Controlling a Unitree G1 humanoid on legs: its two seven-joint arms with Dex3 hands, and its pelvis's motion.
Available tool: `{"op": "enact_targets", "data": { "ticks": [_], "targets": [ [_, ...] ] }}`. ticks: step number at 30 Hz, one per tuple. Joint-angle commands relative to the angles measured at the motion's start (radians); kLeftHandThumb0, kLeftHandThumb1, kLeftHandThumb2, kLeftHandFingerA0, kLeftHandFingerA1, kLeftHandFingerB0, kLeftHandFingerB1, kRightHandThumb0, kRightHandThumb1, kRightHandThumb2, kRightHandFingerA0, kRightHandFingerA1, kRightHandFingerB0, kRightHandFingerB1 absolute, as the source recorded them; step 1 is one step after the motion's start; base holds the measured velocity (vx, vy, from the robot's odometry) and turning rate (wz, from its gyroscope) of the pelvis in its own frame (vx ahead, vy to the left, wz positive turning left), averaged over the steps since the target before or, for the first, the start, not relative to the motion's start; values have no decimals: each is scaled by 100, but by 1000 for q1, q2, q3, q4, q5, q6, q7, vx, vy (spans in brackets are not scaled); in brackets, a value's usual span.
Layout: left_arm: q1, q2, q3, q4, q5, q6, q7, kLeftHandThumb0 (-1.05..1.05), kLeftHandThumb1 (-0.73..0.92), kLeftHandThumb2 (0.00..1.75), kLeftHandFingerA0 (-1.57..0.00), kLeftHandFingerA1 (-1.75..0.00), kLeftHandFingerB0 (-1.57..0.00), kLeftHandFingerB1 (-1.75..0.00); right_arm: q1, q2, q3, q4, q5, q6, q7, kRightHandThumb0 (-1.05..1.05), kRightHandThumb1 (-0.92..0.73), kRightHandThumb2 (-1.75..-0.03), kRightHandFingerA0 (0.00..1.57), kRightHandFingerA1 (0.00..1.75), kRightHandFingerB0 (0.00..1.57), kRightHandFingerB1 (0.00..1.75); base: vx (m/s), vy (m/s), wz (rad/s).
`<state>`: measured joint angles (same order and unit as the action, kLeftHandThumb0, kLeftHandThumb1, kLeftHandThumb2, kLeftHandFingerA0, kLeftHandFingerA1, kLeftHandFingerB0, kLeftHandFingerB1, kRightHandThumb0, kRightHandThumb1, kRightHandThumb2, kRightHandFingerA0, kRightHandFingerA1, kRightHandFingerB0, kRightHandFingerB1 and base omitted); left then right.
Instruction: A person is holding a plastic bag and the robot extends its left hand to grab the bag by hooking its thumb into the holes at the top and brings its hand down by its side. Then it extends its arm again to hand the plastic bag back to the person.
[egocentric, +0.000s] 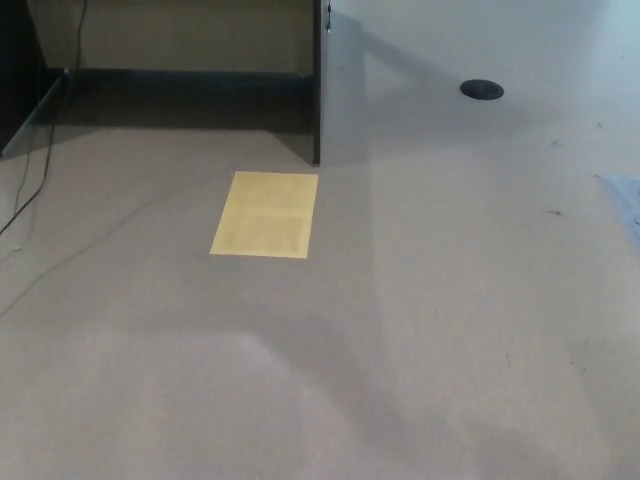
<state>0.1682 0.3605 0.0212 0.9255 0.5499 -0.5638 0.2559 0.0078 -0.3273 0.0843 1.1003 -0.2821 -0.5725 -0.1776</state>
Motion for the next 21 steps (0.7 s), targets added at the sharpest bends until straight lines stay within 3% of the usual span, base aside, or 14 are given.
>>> {"op": "enact_targets", "data": {
  "ticks": [1,21],
  "targets": [
    [-54,22,25,73,-91,-159,81,-40,47,55,-29,-33,-29,-30,-25,-7,-24,12,17,-13,-31,-24,-66,-59,59,44,43,37,0,0,0],
    [-152,35,25,159,-170,-154,30,-39,46,55,-32,-36,-30,-31,-89,-1,-28,20,16,1,-13,-25,-67,-60,59,44,47,39,0,0,0]
  ]
}}
